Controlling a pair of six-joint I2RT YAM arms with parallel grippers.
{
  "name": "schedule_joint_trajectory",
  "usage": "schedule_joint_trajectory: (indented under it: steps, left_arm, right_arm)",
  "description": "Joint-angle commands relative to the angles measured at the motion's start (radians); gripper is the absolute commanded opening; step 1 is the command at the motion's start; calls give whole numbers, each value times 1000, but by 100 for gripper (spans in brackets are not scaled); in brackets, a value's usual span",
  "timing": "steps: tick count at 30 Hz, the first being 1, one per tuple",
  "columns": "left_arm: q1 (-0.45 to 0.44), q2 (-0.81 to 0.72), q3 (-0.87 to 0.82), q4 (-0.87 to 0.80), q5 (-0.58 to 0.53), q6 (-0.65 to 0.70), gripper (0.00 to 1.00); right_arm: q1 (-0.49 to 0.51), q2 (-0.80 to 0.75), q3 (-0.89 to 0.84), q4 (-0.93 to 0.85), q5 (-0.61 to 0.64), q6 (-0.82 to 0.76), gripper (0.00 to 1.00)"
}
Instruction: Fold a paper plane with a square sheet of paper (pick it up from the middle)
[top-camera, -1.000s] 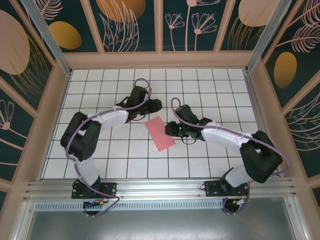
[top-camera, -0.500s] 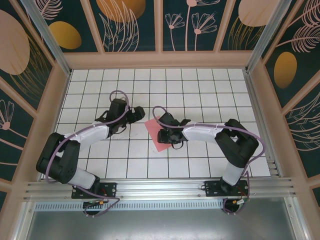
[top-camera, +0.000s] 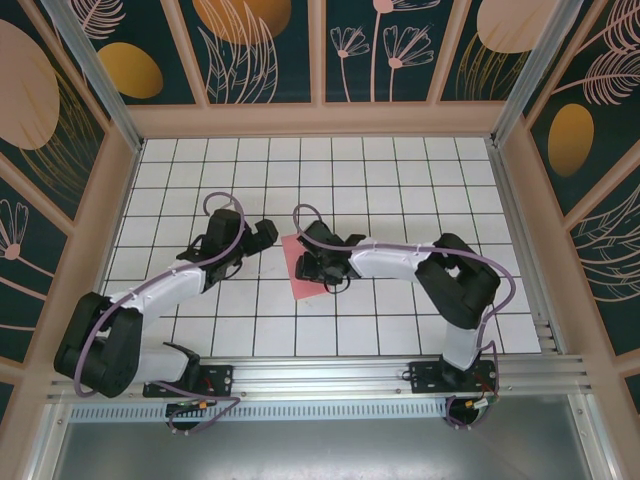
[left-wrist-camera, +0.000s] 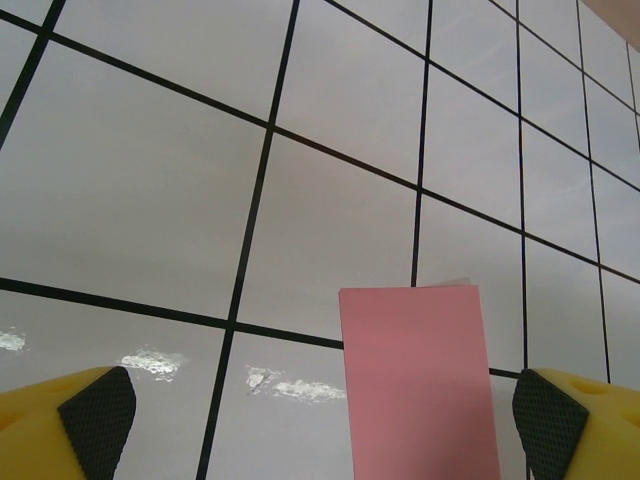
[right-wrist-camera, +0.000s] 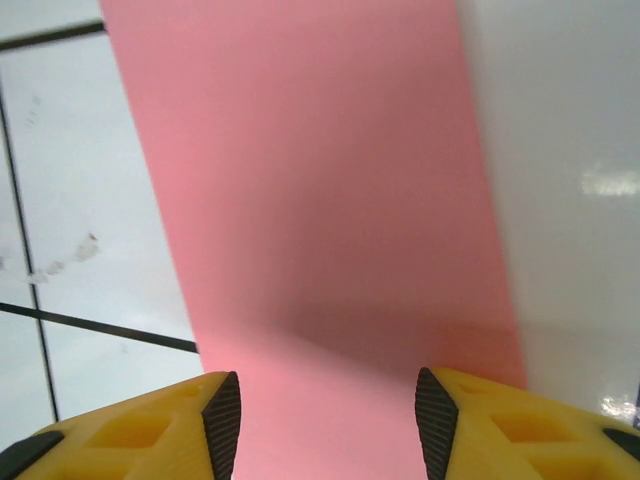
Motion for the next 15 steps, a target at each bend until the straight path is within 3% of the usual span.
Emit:
schedule_joint_trajectory:
  steps: [1, 6, 15]
  left_arm:
    - [7, -42, -36, -6, -12, -15, 99]
    - [7, -89, -76, 26, 3, -40, 99]
    - [7, -91, -176, 234, 122, -98, 99]
  right_arm:
    - [-23, -44, 48, -10, 103, -5, 54]
    - [-42, -13, 80, -29, 149, -35, 54]
    - [-61, 138, 193, -3, 58, -131, 50]
